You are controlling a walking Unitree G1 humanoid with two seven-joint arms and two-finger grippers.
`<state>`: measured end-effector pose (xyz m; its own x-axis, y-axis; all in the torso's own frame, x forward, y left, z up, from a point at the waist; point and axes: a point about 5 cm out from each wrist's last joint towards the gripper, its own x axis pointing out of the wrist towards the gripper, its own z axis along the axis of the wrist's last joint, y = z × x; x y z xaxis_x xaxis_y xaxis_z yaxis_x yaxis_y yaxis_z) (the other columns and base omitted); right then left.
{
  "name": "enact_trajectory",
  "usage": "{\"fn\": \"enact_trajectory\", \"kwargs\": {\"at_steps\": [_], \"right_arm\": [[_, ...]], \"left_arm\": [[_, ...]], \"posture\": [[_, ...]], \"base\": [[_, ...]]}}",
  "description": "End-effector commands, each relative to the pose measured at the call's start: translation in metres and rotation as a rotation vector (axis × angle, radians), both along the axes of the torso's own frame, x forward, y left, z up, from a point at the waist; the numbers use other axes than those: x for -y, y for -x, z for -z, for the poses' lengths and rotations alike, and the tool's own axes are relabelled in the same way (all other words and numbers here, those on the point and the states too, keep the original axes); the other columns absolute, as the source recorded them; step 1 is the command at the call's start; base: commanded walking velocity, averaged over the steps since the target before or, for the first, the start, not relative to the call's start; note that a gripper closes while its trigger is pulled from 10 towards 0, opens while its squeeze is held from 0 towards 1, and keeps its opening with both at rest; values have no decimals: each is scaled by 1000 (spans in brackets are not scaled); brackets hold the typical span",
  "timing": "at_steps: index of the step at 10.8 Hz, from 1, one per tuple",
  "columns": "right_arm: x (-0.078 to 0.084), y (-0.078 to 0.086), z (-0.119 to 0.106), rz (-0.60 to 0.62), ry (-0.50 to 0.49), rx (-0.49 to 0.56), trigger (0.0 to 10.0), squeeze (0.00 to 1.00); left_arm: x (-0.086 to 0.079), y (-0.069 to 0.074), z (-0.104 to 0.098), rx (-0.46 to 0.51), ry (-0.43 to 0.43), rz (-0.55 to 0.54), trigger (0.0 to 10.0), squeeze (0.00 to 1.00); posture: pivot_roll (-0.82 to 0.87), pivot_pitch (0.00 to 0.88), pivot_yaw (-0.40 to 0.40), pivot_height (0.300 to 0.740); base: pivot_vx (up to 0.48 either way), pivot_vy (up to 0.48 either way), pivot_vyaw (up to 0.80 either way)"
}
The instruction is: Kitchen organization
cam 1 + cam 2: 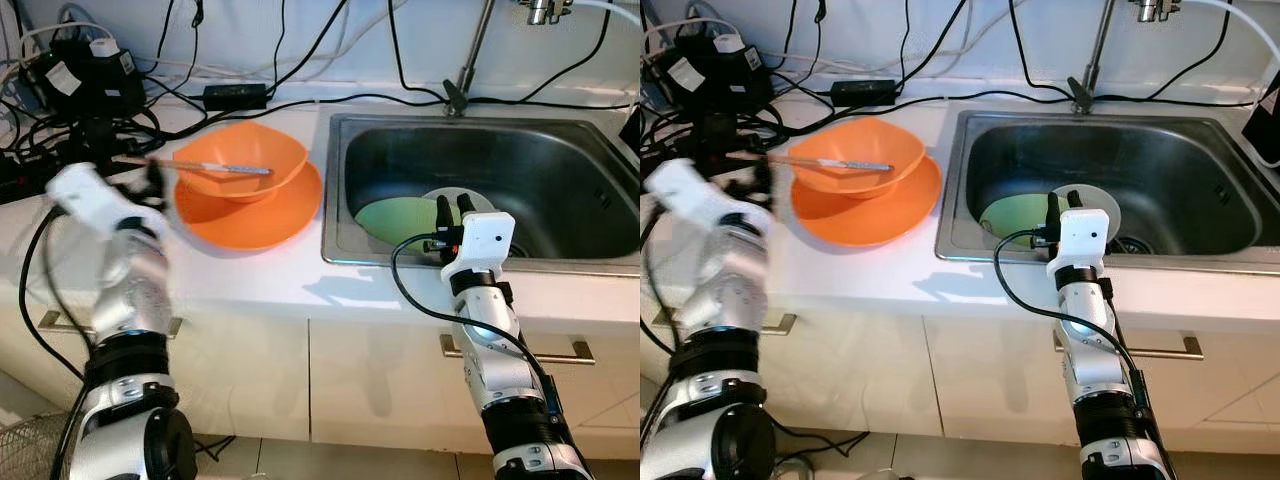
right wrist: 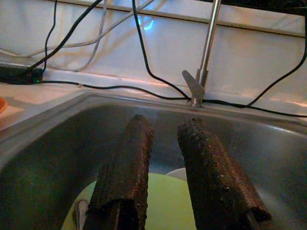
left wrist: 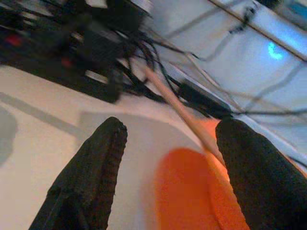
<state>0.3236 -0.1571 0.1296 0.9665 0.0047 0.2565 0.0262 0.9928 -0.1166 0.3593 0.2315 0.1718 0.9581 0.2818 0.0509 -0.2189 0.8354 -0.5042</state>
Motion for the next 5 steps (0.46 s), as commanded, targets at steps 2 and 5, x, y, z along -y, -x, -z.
{"fn": "enact_trajectory", "kwargs": {"at_steps": [2, 5], "right_arm": [[-1, 1, 10, 7, 0, -44, 10000, 0], [1, 1, 10, 15, -1, -44, 10000, 0]], "left_arm": [[8, -9, -10, 26, -5, 51, 10000, 0], [3, -17, -21, 54, 4, 26, 10000, 0]], "posture": [[57, 0, 52, 740], [53, 0, 56, 740]], "base": [[0, 0, 0], [0, 0, 0]]}}
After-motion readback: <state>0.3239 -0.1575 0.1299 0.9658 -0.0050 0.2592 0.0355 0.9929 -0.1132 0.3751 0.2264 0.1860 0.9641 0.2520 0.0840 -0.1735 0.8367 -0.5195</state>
